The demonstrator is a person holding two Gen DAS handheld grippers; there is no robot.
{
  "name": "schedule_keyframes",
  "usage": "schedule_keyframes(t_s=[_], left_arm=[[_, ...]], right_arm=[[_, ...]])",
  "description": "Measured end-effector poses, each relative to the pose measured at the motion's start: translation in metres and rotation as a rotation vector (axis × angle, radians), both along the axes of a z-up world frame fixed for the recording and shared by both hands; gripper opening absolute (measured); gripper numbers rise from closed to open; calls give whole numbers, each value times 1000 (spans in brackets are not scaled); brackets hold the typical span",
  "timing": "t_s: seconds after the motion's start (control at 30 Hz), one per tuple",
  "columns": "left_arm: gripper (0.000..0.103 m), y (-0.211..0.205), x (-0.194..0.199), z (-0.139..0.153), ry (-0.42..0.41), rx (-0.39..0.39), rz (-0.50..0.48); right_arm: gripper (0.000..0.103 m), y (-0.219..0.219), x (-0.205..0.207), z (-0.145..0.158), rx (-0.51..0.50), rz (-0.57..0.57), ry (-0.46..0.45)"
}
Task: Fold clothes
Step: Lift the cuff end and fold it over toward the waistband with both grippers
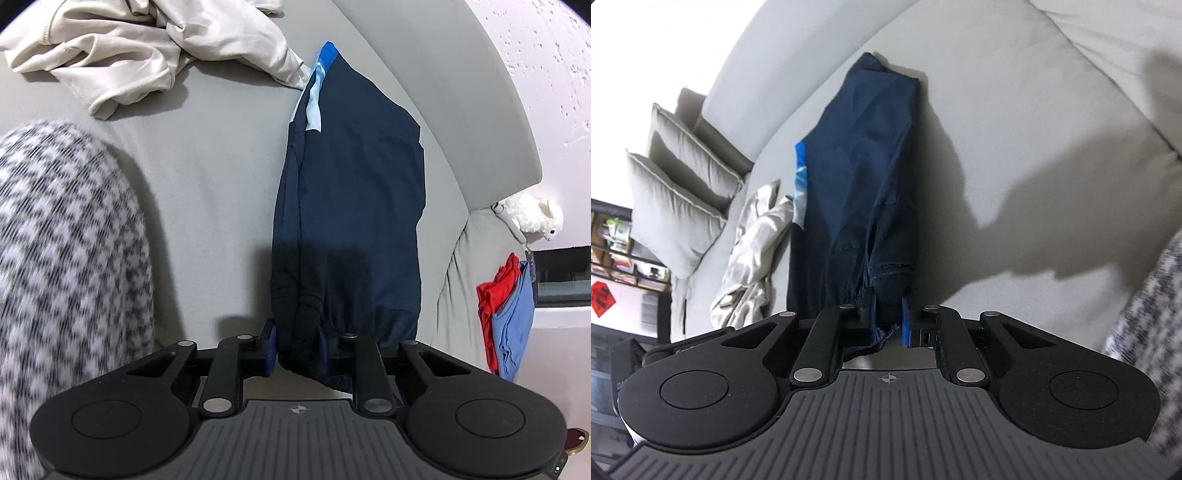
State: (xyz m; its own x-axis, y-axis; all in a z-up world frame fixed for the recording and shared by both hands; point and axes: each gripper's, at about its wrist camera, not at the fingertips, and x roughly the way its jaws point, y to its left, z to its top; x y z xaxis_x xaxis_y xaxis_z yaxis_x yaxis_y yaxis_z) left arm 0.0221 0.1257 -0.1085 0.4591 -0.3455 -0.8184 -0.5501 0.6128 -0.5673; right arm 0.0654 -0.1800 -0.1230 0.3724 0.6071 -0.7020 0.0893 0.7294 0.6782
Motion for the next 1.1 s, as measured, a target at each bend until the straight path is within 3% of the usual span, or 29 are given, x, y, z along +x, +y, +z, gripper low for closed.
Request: schedule_keyframes(t_s=[0.23, 0.5, 0.83, 1.1], left_arm=[[22, -5, -34, 9, 42, -8, 52], [22, 7, -29, 18, 61, -77, 157], [22, 31, 32, 48, 40, -125, 234], [21, 54, 109, 38, 58, -120, 264]], right_arm=[[13, -12, -32, 12, 25, -11, 42], [13, -6, -34, 24, 34, -33, 60], [13, 17, 23, 68, 23, -44, 54], [13, 48, 103, 79, -6, -44, 63]])
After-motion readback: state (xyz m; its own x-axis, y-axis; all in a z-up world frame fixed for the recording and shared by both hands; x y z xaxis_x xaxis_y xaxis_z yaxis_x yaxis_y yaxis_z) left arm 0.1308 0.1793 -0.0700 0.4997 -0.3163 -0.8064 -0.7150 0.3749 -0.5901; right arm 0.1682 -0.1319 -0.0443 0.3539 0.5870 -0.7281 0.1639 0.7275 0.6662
